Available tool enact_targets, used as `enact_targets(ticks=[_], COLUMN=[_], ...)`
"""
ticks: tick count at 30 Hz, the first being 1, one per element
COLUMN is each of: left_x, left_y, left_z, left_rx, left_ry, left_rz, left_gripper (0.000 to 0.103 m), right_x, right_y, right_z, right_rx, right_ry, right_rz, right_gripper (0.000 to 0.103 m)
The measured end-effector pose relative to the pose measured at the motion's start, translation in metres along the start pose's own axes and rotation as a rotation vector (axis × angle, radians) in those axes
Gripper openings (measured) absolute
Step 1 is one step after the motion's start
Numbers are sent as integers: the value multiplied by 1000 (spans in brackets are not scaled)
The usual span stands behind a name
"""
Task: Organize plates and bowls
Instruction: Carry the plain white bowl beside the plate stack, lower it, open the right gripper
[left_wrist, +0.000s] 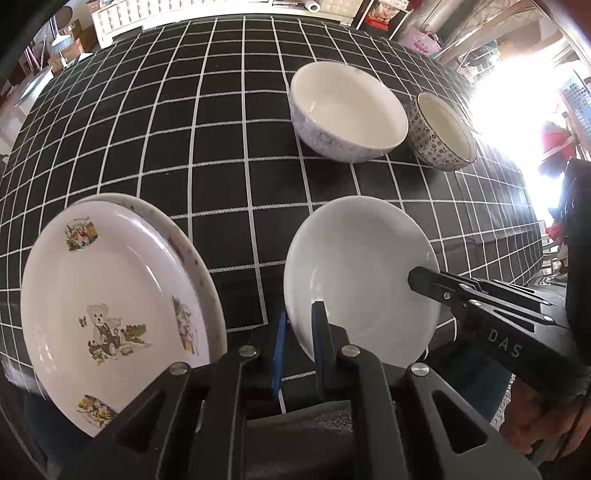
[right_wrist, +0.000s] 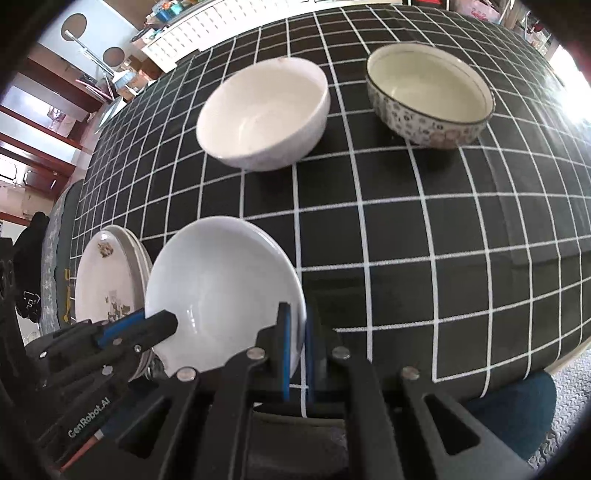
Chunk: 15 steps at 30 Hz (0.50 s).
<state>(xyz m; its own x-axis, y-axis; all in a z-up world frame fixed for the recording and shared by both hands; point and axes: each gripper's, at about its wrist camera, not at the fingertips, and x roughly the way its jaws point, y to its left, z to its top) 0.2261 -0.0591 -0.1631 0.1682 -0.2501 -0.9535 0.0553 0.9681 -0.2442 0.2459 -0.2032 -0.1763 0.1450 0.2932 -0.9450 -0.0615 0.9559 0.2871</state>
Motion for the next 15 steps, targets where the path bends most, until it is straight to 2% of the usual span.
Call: enact_targets(ticks=[15], left_x=[6], left_y=[5], left_z=[-3], left_rx=[13], left_ry=[-10], left_rz=[-3], left_gripper=[11], right_x=[2], right_y=[-1], right_z=[2], right_rx=[-14], right_ry=[-3], right_rz=[-18], right_gripper=[10])
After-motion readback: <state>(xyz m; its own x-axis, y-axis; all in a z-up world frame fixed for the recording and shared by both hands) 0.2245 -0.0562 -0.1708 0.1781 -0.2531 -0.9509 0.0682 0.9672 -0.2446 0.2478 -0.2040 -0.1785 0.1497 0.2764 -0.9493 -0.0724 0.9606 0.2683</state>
